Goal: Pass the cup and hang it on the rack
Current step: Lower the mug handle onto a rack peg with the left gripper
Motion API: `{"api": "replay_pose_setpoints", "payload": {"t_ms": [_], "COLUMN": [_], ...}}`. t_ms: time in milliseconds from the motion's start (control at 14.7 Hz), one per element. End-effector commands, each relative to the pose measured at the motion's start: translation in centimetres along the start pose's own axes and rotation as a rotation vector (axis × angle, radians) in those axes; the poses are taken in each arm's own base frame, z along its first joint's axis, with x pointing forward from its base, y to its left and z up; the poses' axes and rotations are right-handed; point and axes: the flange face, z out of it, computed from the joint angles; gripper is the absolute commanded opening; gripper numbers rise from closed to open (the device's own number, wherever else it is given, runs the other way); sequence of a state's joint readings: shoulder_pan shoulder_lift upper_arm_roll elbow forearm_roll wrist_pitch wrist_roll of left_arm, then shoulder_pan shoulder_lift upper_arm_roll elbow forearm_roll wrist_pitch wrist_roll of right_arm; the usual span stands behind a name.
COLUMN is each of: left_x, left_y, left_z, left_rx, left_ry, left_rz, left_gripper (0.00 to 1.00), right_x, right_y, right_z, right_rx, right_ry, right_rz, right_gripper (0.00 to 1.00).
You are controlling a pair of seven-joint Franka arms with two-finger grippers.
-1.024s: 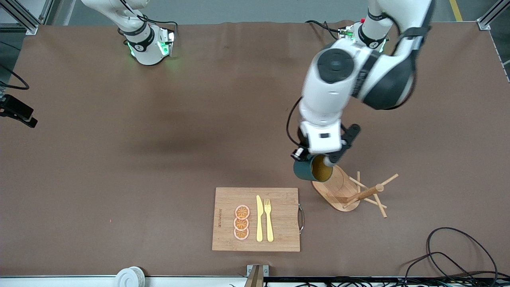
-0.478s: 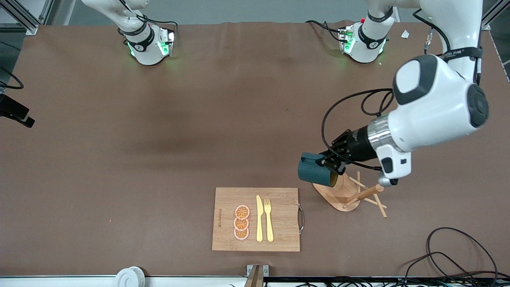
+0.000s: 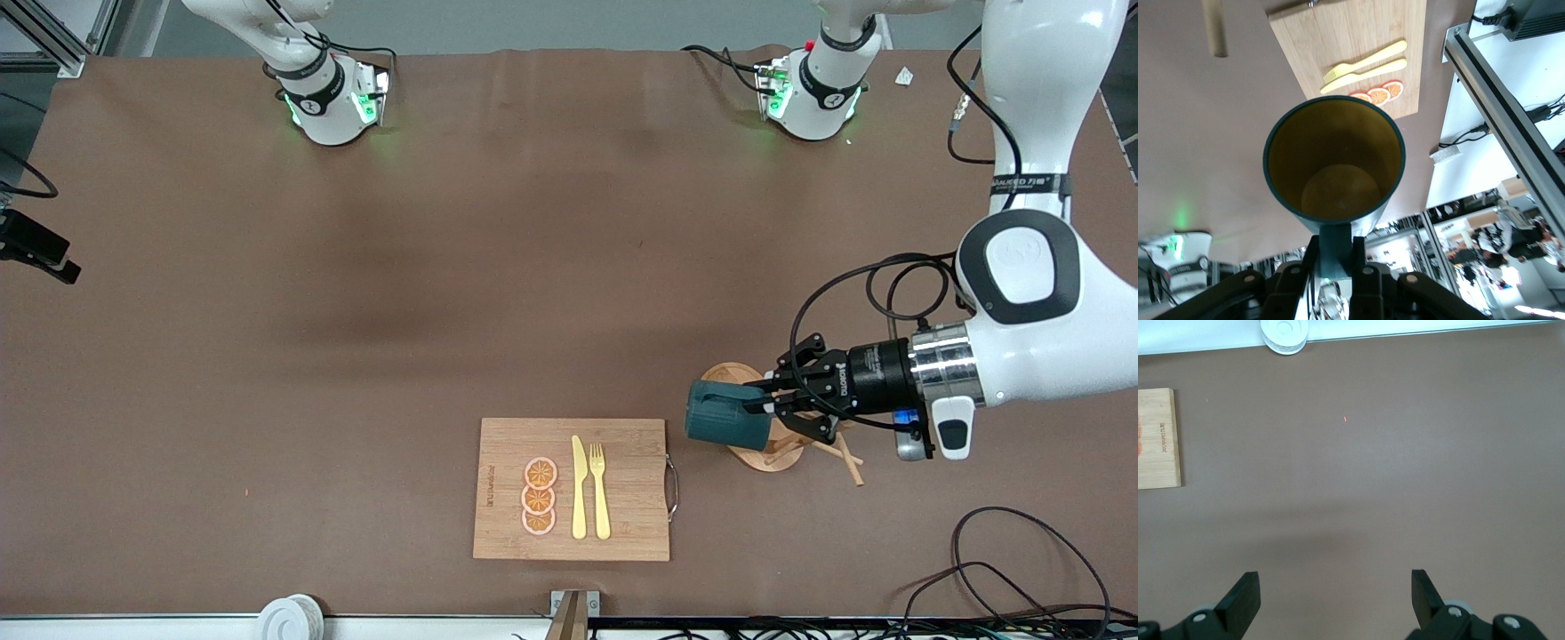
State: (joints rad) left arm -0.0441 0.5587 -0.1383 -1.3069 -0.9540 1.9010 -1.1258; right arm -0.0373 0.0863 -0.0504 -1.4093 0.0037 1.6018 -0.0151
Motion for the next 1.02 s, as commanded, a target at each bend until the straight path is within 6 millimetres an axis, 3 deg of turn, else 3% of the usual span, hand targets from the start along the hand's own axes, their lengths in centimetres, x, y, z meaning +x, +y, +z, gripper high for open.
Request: {"api": "replay_pose_setpoints", "payload": {"t_ms": [0,273,546,751,887,956], "left_x": [1.8,5.3,6.5,8.7,11.2,11.4], "left_y": [0.4,0.3,-0.1,-0.7,-1.3,-1.4], "left_z": [-0.5,-0.9,-1.2,-2.6,-4.6,-4.7], "left_rx": [-0.056,-0.092,-0.085,-0.065,-0.069,-0.065], "left_ry": [-0.095,-0.146,-0.144,-0.157,-0.171,-0.177], "left_rz": [-0.058,-0.098,-0.116,-0.143,-0.162,-0.164], "left_gripper": [0.00,0.00,0.00,0.00,0.00,0.00], "right_x": [0.1,0.0,0.0,0.0,0.0,0.0], "right_y": [0.0,0.0,0.0,0.0,0.0,0.0], "right_z": [-0.2,-0.3,-0.3,-0.3,-0.3,-0.3], "right_rx": [-0.015,-0.012,-0.012,-0.012,-0.012,-0.012], "right_ry": [-0.004,-0.002,-0.002,-0.002,-0.002,-0.002], "right_rz": [-0.018,-0.016,-0.016,-0.016,-0.016,-0.016], "right_gripper": [1.00,1.00,1.00,1.00,1.00,1.00]}}
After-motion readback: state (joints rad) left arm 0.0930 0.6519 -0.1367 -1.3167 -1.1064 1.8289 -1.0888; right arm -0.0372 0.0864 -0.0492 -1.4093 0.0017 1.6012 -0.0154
